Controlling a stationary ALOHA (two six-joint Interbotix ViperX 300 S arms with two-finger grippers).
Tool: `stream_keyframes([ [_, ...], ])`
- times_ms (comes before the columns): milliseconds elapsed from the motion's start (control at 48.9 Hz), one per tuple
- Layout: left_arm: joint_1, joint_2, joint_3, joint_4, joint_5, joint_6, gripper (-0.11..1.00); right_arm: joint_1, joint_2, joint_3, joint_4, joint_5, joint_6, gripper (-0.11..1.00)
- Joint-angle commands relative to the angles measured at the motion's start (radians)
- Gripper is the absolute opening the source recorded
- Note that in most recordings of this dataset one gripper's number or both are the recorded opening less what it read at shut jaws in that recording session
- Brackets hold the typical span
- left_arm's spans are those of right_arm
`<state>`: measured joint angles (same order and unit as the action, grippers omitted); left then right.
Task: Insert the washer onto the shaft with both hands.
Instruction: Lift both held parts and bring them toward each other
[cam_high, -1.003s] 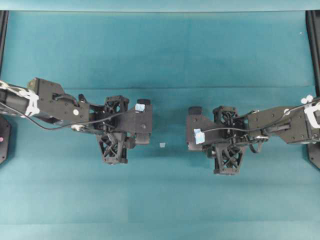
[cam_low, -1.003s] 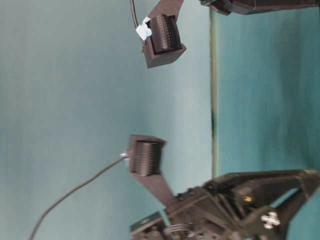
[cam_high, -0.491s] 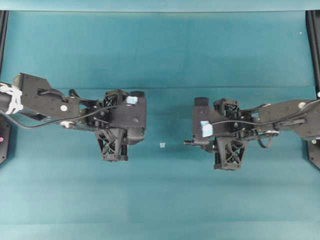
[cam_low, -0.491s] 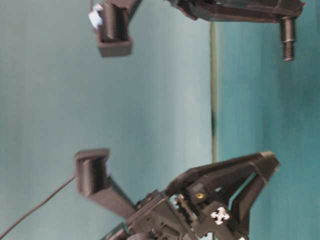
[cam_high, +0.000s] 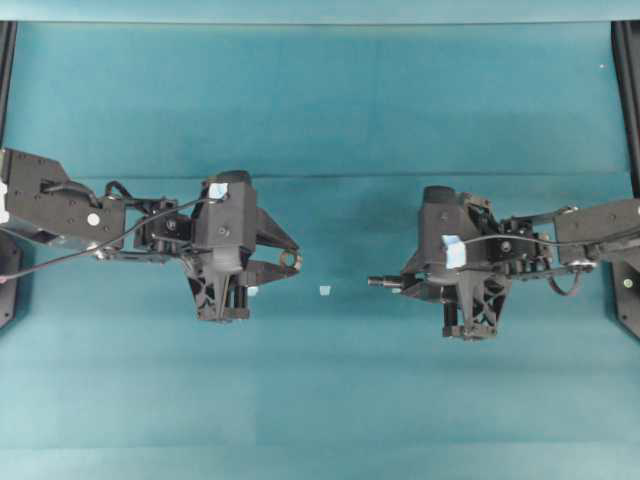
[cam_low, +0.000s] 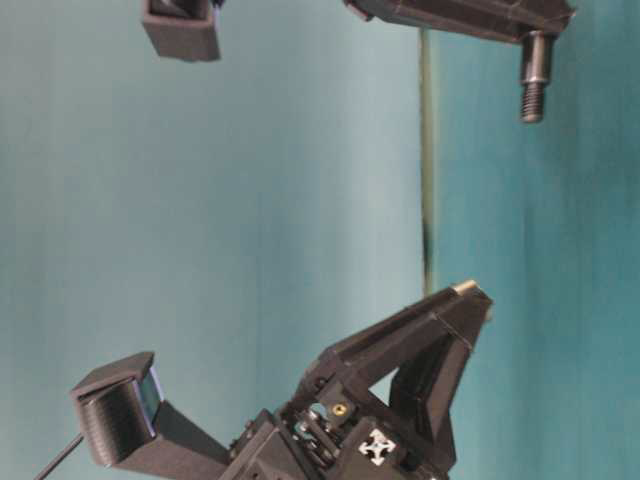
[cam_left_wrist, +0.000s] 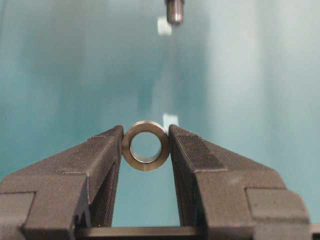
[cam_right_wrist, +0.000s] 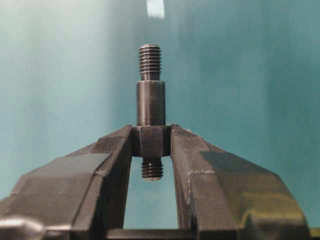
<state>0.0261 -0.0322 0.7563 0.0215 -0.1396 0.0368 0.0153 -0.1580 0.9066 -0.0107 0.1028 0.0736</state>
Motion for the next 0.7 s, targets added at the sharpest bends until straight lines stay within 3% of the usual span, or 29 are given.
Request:
stream_keyframes([
  [0,-0.009,-0.02,-0.006,0.002,-0.034,-0.003,0.37,0.003,-0.025,0.0,0.003,-0.051,0.003,0.0],
  [491,-0.015,-0.025,0.006,0.002,-0.158,-0.074,0.37,0.003,-0.038,0.051,0.006,-0.172,0.005,0.0],
  [675,-0.017,-0.025,0.006,0.002,-0.184,-0.086,0.37,0.002,-0.043,0.092,0.051,-0.29,0.006,0.0],
])
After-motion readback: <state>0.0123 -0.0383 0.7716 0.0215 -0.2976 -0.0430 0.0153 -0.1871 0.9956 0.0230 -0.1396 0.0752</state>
